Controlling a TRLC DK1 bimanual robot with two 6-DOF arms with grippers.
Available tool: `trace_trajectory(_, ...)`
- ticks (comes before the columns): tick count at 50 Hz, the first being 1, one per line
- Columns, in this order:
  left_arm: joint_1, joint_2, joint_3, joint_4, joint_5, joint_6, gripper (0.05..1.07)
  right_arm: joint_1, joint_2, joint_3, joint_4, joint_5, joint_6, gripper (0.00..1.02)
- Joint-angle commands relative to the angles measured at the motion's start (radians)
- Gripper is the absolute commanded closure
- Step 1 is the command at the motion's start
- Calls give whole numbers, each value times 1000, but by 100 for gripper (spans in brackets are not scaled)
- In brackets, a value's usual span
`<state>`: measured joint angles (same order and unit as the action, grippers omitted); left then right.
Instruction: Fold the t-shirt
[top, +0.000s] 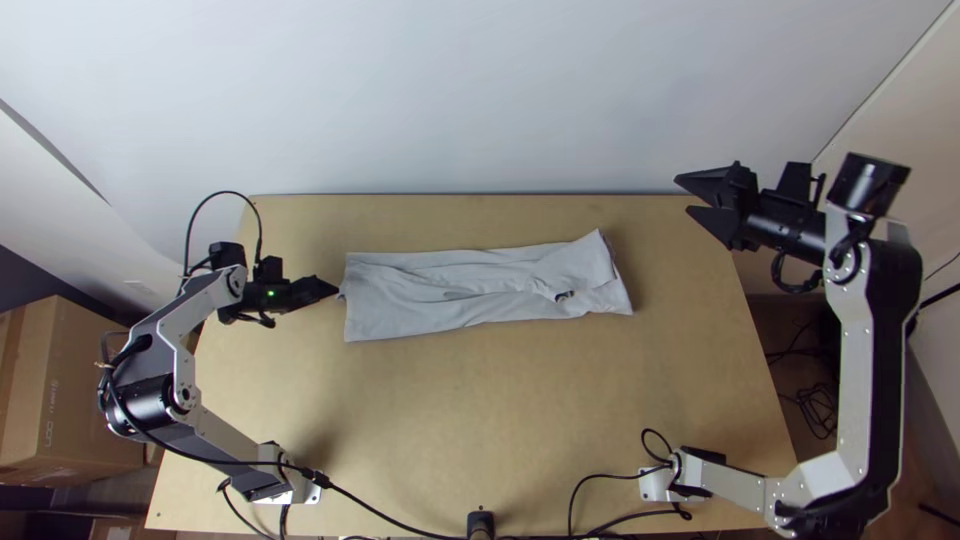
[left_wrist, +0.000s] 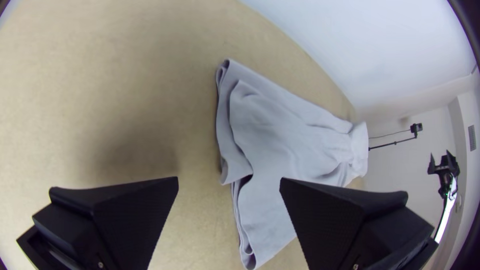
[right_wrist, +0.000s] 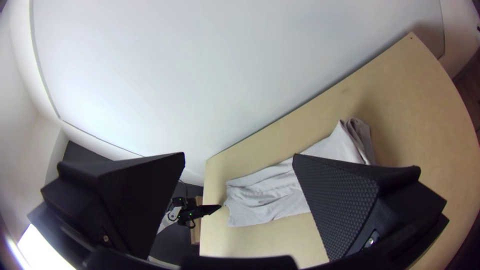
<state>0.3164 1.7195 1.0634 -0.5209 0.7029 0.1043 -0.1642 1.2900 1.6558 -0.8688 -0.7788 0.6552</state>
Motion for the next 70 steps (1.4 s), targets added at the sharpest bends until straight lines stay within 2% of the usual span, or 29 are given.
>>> trace_trajectory(1, -45, 18, -43, 21, -10, -11, 10, -6, -78, 27, -4, 6, 21, 3)
trace_trajectory(5, -79, 0, -68, 42, -20, -11, 10, -6, -116, 25, -9, 23, 11, 3)
trace_trajectory(9, -119, -6, -80, 65, -59, -20, 10, -3, -135, 42, -50, 105, -49, 3)
trace_trajectory(12, -142, -6, -79, 76, -74, -35, 10, -6, -152, 75, -72, 136, -66, 3)
trace_trajectory(21, -211, 8, -62, 101, -120, -68, 10, -28, -181, 180, -144, 141, -83, 3)
trace_trajectory(31, -275, 14, -46, 127, -157, -120, 11, -26, -215, 199, -191, 141, -85, 3)
trace_trajectory(33, -287, 15, -46, 128, -168, -127, 18, -24, -222, 196, -196, 141, -85, 3)
trace_trajectory(37, -295, 14, -52, 153, -181, -150, 46, -21, -238, 185, -205, 141, -85, 3)
trace_trajectory(41, -295, 6, -72, 182, -181, -156, 90, -18, -253, 165, -207, 139, -83, 3)
trace_trajectory(43, -295, 0, -85, 199, -181, -160, 105, -14, -261, 153, -208, 141, -83, 3)
trace_trajectory(49, -278, -12, -111, 206, -186, -160, 105, -9, -279, 110, -208, 142, -88, 3)
trace_trajectory(55, -204, -46, -134, 186, -186, -118, 105, -8, -294, 65, -207, 159, -109, 3)
trace_trajectory(70, 165, -67, -89, 21, -171, 164, 105, -5, -317, 10, -203, 162, -111, 4)
